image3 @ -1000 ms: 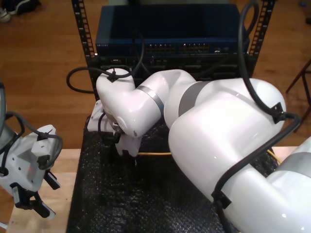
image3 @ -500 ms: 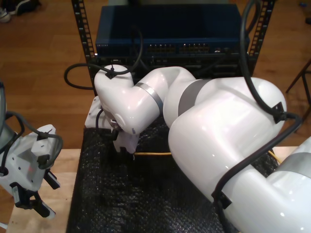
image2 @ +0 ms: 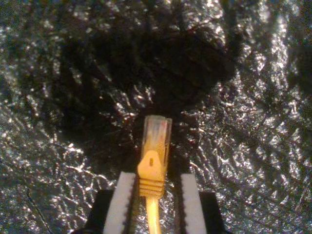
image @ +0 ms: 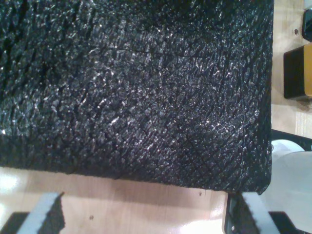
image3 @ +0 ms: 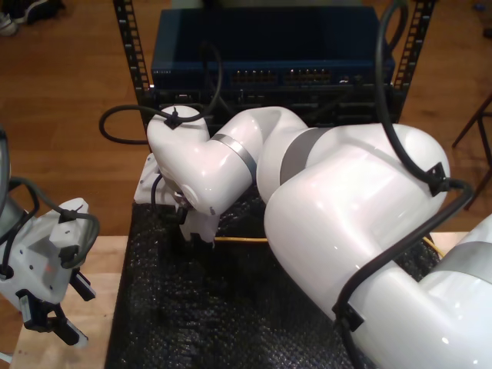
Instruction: Grab the cable and plug it in
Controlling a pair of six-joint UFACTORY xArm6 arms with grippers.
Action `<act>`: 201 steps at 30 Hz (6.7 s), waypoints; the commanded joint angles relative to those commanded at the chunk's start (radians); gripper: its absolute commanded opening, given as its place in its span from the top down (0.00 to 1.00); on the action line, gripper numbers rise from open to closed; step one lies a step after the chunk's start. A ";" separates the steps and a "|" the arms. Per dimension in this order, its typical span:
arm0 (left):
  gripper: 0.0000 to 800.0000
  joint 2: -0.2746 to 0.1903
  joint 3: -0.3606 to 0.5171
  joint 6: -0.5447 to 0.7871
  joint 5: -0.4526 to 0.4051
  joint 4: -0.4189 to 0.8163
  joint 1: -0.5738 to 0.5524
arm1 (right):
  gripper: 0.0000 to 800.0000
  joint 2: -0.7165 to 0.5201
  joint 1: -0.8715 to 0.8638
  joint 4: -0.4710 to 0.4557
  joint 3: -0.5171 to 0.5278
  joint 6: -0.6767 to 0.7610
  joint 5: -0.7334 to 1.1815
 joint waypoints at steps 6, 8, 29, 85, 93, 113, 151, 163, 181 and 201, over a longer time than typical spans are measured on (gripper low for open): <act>0.00 0.002 0.000 0.000 -0.002 0.000 0.000 | 0.80 0.000 0.000 0.000 -0.002 0.000 0.000; 0.00 0.000 0.000 0.000 -0.002 0.000 0.000 | 0.81 0.000 0.000 0.000 -0.002 0.000 0.000; 0.00 0.002 -0.002 0.000 0.005 0.000 0.000 | 0.99 -0.054 -0.011 -0.014 0.011 -0.106 0.003; 0.00 0.206 -0.230 0.120 0.035 -0.612 -0.252 | 0.99 -0.658 -0.339 0.669 0.393 -0.640 0.298; 0.00 0.213 -0.242 0.143 0.043 -0.669 -0.252 | 0.99 -0.671 -0.376 0.760 0.390 -0.690 0.301; 0.01 0.230 -0.244 0.138 0.098 -0.766 -0.255 | 0.99 -0.675 -0.457 0.891 0.368 -0.752 0.362; 0.50 0.227 -0.241 0.103 0.101 -0.767 -0.290 | 0.99 -0.680 -0.454 0.890 0.373 -0.749 0.358; 0.65 0.227 -0.238 0.104 0.101 -0.773 -0.288 | 0.99 -0.680 -0.454 0.890 0.374 -0.749 0.358; 0.83 0.227 -0.233 0.107 0.097 -0.790 -0.288 | 0.99 -0.678 -0.454 0.890 0.374 -0.749 0.359; 0.99 0.230 -0.242 0.098 0.100 -0.802 -0.284 | 0.06 -0.704 -0.459 0.882 0.342 -0.847 0.384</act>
